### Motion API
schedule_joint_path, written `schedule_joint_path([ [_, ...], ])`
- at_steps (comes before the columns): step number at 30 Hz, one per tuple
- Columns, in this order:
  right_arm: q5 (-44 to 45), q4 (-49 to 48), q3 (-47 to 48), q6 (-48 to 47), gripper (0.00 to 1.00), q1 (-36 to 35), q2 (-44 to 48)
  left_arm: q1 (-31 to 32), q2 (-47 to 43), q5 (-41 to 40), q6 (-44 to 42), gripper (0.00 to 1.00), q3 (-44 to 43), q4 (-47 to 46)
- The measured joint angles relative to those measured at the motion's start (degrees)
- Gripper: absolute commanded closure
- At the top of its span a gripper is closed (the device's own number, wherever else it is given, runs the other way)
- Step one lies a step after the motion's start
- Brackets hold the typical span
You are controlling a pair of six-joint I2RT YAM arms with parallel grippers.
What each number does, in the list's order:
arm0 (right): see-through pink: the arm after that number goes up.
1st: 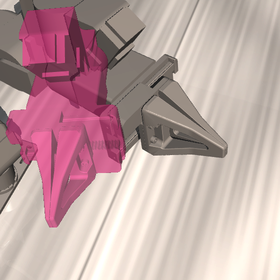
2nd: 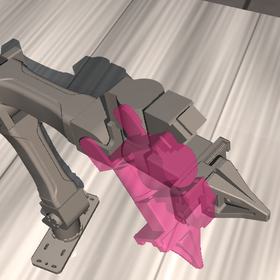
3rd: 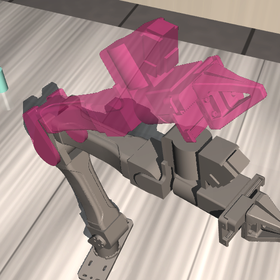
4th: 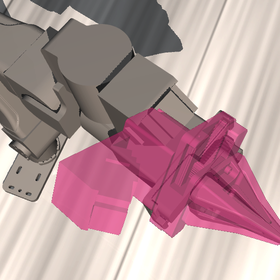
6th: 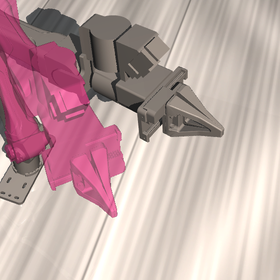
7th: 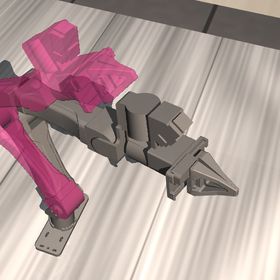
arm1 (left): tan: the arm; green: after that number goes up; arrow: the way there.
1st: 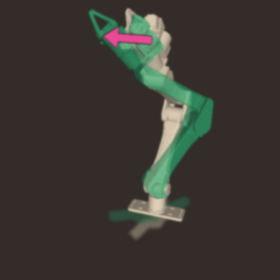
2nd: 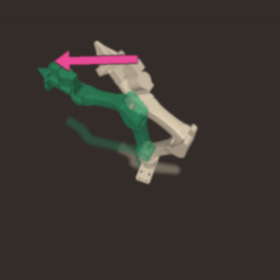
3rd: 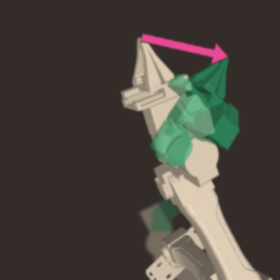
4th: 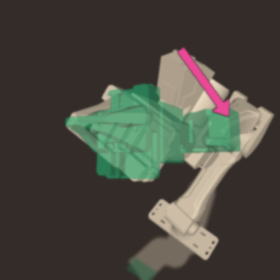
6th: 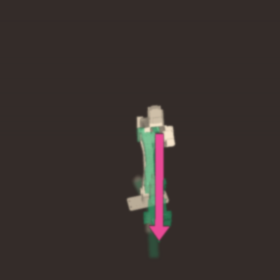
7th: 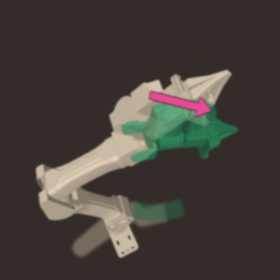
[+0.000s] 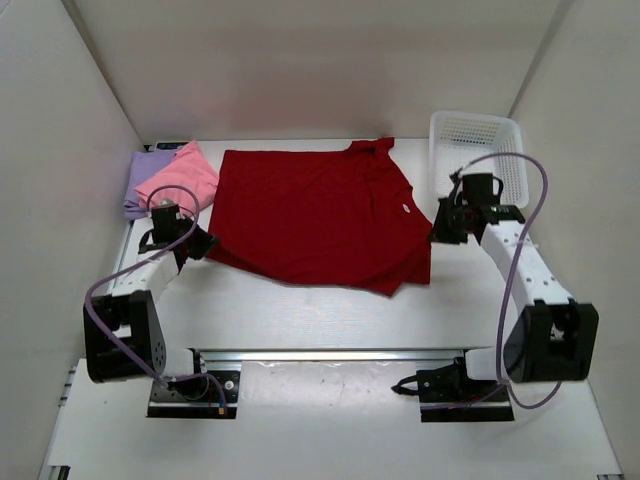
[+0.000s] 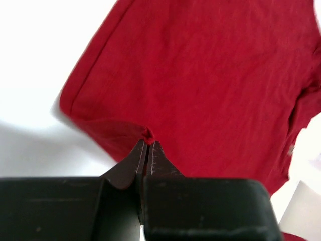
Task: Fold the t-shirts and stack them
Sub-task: Fold the flattened tshirt in 1/3 of the way
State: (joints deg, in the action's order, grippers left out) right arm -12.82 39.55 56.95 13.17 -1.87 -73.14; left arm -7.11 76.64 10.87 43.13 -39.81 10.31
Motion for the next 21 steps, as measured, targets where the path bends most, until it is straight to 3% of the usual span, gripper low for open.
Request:
schedule_joint_path([
  [7, 1.8, -3.8, 18.4, -1.4, 1.0, -1.4, -17.2, -1.2, 7.6, 0.0, 3.3, 1.0, -1.3, -4.8],
  [21, 4.2, -1.7, 38.7, -2.6, 1.0, -1.4, -38.5, -1.0, 19.7, -1.4, 5.8, 1.0, -13.6, -7.8],
])
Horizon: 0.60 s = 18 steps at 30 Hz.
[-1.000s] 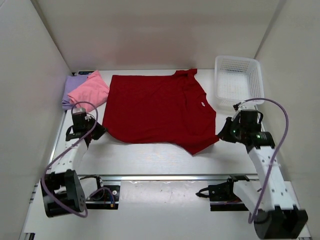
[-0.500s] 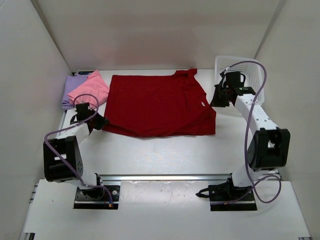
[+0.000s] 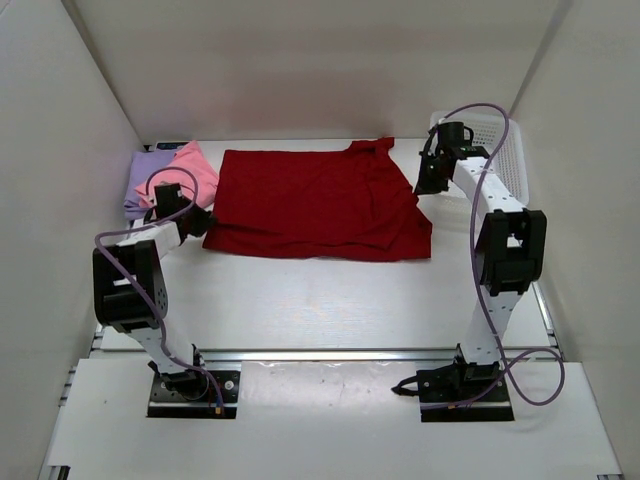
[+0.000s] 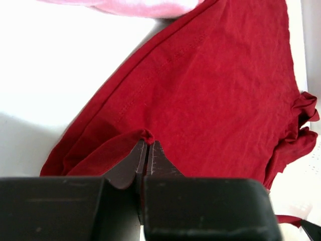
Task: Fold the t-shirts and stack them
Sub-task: Fold the flattened tshirt in 1/3 of the way
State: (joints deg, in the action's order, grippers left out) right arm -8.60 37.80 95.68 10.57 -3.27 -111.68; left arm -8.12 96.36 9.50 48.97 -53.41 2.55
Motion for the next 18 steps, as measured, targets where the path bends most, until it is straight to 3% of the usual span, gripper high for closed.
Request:
schedule_joint_path([
  [18, 1.5, 0.8, 14.5, -0.1, 1.0, 0.7, -12.2, -1.1, 2.7, -0.7, 0.2, 1.0, 0.5, -0.9],
])
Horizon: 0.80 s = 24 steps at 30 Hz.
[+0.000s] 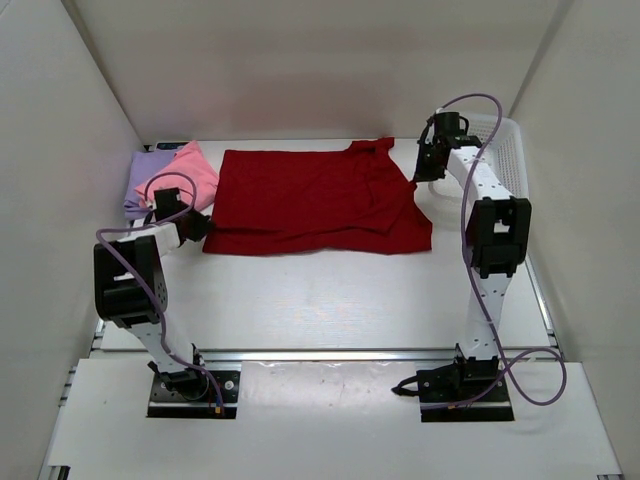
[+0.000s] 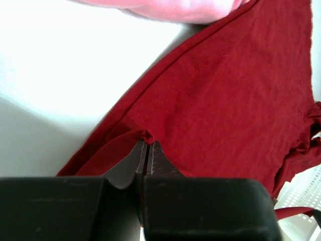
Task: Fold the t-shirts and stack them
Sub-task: Fold the flattened tshirt in 1/3 of the way
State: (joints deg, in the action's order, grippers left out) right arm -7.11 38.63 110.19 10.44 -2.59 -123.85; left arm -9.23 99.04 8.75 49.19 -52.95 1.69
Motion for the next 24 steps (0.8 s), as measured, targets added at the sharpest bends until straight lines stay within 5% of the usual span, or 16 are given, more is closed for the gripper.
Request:
schedule_joint_path([
  [3, 0.9, 0.6, 3.3, -0.2, 1.0, -0.4, -2.8, 0.1, 0.6, -0.2, 0.0, 0.98, 0.0, 0.0],
  [6, 1.8, 1.8, 7.2, -0.3, 0.97, -0.6, -5.6, 0.0, 0.8, -0.5, 0.0, 0.85, 0.0, 0.0],
  [8, 2.1, 2.5, 9.0, -0.2, 0.87, -0.8, -6.9, -0.1, 0.5, -0.9, -0.2, 0.68, 0.2, -0.5],
  [12, 2.1, 3.4, 11.7, -0.2, 0.78, -1.2, -7.2, -0.5, -2.9, -2.6, -0.3, 0.54, 1.8, -0.9],
  [17, 0.2, 4.3, 11.7, 0.0, 0.79, -1.0, -5.4, -2.1, -9.7, -3.4, 0.0, 0.65, 4.3, -1.7],
  [20, -3.6, 0.8, -0.3, 0.6, 1.0, -0.7, 3.1, -3.1, -12.7, -2.1, 0.3, 0.64, 8.3, -2.6],
  [24, -9.7, -7.5, -27.9, 4.9, 1.0, 0.5, 23.6, -3.8, -11.1, 1.3, 1.3, 0.6, 13.9, -3.0],
])
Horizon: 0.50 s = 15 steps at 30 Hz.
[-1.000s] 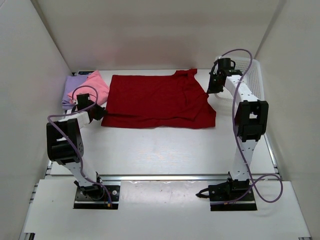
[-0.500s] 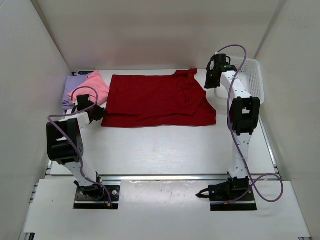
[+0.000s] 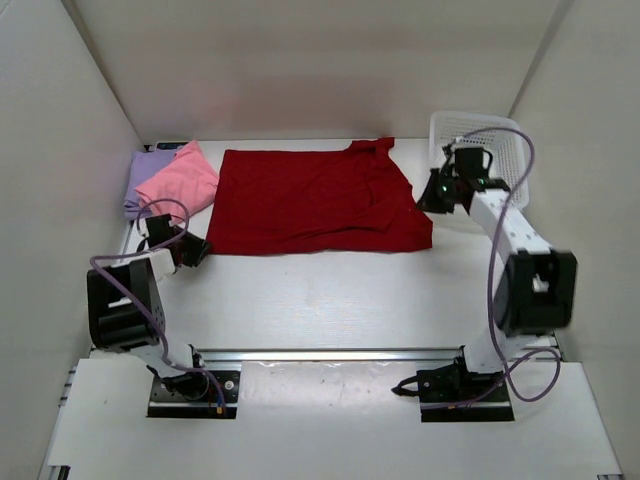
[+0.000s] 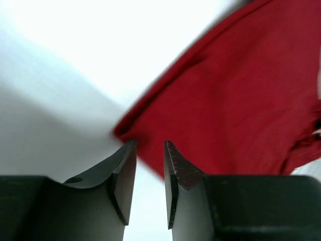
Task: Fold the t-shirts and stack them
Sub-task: Fold the flattened tshirt in 1/3 of the way
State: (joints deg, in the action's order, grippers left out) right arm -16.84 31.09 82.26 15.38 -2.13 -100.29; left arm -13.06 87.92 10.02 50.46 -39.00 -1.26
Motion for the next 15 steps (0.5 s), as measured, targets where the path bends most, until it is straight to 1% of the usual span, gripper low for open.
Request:
schedule_joint_path([
  [2, -0.9, -3.8, -12.1, 1.9, 1.0, 0.2, 10.1, 0.0, 2.3, 1.1, 0.3, 0.62, 1.0, 0.6],
  [4, -1.2, -7.1, -21.6, 3.8, 0.87, 0.4, 18.4, -0.2, 3.8, 3.0, 1.1, 0.64, 0.7, -0.3],
  [5, -1.3, -8.4, -24.5, 4.7, 0.83, 0.4, 20.6, -0.2, 4.1, 3.3, 1.2, 0.65, 0.6, -0.5],
  [6, -1.3, -10.8, -27.8, 5.5, 0.78, 0.6, 22.4, -0.2, 4.2, 3.4, 1.2, 0.66, 0.6, -0.7],
  [7, -1.3, -12.6, -30.6, 6.4, 0.72, 0.9, 23.5, -0.2, 4.2, 3.4, 1.3, 0.68, 0.6, -0.7],
  [8, -1.5, -13.9, -32.9, 7.4, 0.71, 1.4, 23.8, -0.2, 4.2, 3.3, 1.3, 0.69, 0.6, -0.7],
  [10, -2.1, -17.6, -37.9, 9.8, 0.64, 4.2, 23.4, -0.1, 4.2, 3.1, 1.3, 0.69, 0.6, -0.7],
  [13, -2.1, -21.8, -44.2, 13.9, 0.61, 9.4, 21.5, 0.1, 4.2, 3.1, 1.0, 0.65, 0.6, -0.5],
  [14, -1.9, -23.1, -45.5, 15.1, 0.6, 10.5, 20.6, 0.2, 4.1, 3.1, 1.0, 0.61, 0.6, -0.5],
  [15, -1.9, -24.4, -46.6, 16.3, 0.59, 11.0, 19.6, 0.2, 3.9, 3.0, 1.0, 0.6, 0.8, -0.5],
])
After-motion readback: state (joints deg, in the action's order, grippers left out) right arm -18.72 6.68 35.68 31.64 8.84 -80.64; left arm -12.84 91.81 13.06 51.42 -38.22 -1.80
